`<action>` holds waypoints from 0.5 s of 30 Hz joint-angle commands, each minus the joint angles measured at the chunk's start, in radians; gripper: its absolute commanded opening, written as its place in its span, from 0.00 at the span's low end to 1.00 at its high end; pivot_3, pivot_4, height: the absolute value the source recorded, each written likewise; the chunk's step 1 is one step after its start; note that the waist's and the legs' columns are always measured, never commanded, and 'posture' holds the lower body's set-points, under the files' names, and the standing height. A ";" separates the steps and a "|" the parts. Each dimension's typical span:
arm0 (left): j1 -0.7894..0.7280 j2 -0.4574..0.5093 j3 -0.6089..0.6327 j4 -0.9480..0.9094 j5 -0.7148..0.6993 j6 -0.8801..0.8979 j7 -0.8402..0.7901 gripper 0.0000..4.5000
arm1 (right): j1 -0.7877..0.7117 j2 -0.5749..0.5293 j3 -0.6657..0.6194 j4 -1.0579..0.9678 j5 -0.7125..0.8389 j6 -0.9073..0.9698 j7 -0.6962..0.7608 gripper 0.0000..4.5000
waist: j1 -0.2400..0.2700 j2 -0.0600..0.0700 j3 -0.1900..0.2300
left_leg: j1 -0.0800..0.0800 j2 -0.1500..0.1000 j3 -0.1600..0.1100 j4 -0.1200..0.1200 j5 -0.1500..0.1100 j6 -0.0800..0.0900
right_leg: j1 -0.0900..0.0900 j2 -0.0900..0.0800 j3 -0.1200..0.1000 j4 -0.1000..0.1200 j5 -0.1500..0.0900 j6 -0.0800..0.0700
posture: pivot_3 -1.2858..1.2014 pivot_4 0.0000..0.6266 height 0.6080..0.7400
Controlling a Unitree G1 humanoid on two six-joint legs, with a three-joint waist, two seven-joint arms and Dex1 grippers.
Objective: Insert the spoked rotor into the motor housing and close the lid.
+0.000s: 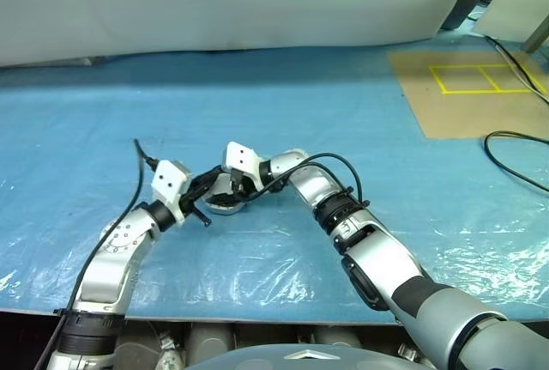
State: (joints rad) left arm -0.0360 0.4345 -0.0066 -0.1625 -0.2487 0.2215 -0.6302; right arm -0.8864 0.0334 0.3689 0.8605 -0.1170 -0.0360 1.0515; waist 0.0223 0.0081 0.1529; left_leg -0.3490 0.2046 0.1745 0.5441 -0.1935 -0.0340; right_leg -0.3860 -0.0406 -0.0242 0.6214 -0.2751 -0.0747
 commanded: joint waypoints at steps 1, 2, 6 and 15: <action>0.032 0.056 -0.072 0.014 0.047 0.069 -0.048 0.00 | 0.054 -0.030 0.034 0.058 -0.037 0.071 0.014 0.67 | 0.000 0.001 -0.001 | 0.000 0.000 0.000 0.000 0.000 0.000 | 0.001 0.000 0.000 0.000 0.000 0.000 | 0.52 0.24 1.00; 0.037 0.065 -0.078 0.013 0.051 0.079 -0.047 0.00 | 0.053 -0.031 0.030 0.052 -0.033 0.075 0.014 0.67 | 0.000 0.002 -0.002 | 0.001 0.000 0.000 0.000 0.000 0.000 | 0.001 0.000 0.000 0.000 0.000 0.000 | 0.52 0.24 1.00; 0.043 0.072 -0.067 0.006 0.042 0.093 -0.034 0.00 | 0.038 -0.023 -0.007 0.031 0.003 0.110 0.006 0.83 | 0.002 0.005 -0.004 | 0.001 -0.001 0.000 -0.001 0.000 0.000 | 0.002 -0.001 0.000 -0.002 0.000 0.000 | 0.52 0.24 1.00; 0.049 0.050 -0.030 0.003 0.011 0.087 -0.022 0.00 | 0.064 -0.038 -0.005 -0.052 0.044 -0.020 0.077 1.00 | 0.008 0.005 -0.004 | 0.000 -0.001 0.000 0.000 0.000 0.000 | 0.001 -0.001 0.000 -0.001 0.000 0.000 | 0.52 0.24 1.00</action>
State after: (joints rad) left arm -0.0194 0.4831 -0.0195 -0.1984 -0.2500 0.2754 -0.6498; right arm -0.8472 0.0040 0.3481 0.8068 -0.0772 -0.0408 1.0947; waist 0.0306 0.0132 0.1493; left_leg -0.3499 0.2037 0.1745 0.5441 -0.1937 -0.0343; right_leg -0.3857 -0.0415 -0.0243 0.6199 -0.2752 -0.0746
